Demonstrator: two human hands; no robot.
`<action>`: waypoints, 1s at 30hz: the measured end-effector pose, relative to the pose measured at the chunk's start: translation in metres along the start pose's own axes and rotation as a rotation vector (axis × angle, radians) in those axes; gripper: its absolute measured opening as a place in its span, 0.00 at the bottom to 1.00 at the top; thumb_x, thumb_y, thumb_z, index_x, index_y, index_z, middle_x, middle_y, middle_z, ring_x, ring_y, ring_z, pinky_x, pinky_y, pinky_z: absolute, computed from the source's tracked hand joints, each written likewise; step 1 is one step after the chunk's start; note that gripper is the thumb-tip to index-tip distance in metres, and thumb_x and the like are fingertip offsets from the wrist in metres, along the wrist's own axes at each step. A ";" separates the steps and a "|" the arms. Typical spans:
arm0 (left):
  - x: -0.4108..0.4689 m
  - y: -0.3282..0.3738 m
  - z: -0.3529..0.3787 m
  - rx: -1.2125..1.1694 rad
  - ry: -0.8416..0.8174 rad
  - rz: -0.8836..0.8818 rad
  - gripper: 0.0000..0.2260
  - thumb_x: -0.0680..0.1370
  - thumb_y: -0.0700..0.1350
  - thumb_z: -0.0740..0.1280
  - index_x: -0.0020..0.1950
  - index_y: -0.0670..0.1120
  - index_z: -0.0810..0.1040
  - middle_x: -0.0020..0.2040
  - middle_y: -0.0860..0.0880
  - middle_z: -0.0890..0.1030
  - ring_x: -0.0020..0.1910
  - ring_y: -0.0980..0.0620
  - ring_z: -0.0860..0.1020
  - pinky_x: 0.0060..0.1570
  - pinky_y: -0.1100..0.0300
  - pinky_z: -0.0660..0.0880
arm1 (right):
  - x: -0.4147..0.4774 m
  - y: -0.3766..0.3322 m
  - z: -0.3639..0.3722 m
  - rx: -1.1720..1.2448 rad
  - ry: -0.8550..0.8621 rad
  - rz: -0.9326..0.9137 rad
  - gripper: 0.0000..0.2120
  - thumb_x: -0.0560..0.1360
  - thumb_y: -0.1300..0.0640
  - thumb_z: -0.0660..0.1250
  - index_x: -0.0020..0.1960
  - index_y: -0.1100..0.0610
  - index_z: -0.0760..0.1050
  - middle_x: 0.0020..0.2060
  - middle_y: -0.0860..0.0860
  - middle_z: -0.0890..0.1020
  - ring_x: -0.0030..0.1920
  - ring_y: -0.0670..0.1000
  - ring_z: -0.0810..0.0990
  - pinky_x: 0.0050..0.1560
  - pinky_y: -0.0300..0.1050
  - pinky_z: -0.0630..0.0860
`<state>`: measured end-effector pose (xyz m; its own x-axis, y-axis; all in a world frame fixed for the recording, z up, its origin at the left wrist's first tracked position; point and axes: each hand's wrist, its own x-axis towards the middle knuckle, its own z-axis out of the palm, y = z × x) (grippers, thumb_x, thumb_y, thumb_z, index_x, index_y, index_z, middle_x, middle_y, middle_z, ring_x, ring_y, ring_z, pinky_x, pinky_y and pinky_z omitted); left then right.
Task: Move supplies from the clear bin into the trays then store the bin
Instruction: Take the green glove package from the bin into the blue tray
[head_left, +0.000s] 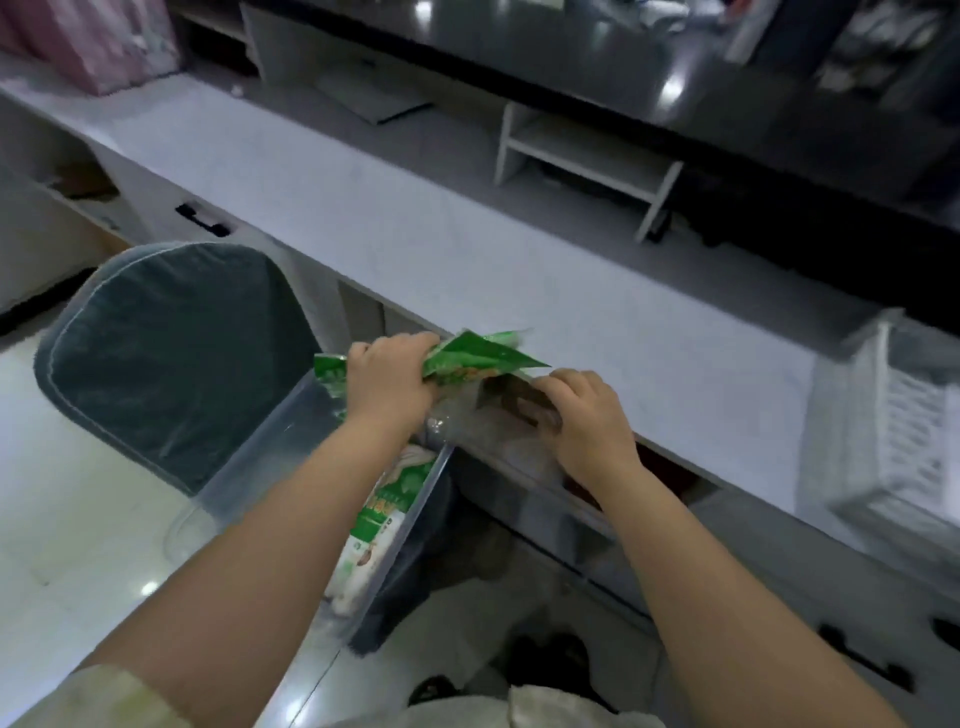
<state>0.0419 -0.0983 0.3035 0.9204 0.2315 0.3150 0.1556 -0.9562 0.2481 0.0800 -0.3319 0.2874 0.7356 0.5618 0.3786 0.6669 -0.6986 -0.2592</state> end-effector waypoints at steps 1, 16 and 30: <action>0.008 0.020 -0.006 -0.016 0.026 0.054 0.14 0.68 0.56 0.74 0.51 0.54 0.79 0.42 0.50 0.82 0.44 0.44 0.79 0.42 0.53 0.62 | -0.010 0.009 -0.016 -0.022 0.028 0.025 0.21 0.61 0.68 0.74 0.53 0.61 0.79 0.48 0.57 0.81 0.45 0.62 0.77 0.43 0.52 0.76; -0.020 0.437 -0.006 -0.196 0.138 0.599 0.10 0.65 0.47 0.73 0.41 0.50 0.74 0.34 0.48 0.79 0.34 0.43 0.78 0.37 0.56 0.59 | -0.258 0.187 -0.255 -0.283 0.279 0.415 0.15 0.66 0.67 0.73 0.53 0.62 0.79 0.47 0.58 0.81 0.47 0.62 0.78 0.45 0.56 0.76; -0.055 0.694 0.026 -0.285 0.052 0.791 0.11 0.70 0.45 0.72 0.52 0.51 0.78 0.42 0.49 0.81 0.43 0.43 0.78 0.47 0.52 0.64 | -0.374 0.329 -0.393 -0.452 0.495 0.498 0.19 0.65 0.67 0.76 0.55 0.63 0.79 0.50 0.59 0.82 0.50 0.62 0.79 0.51 0.57 0.76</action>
<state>0.1086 -0.7795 0.4345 0.7014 -0.4727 0.5335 -0.6309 -0.7600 0.1562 -0.0228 -0.9461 0.4099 0.7244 -0.0455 0.6879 0.0878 -0.9836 -0.1575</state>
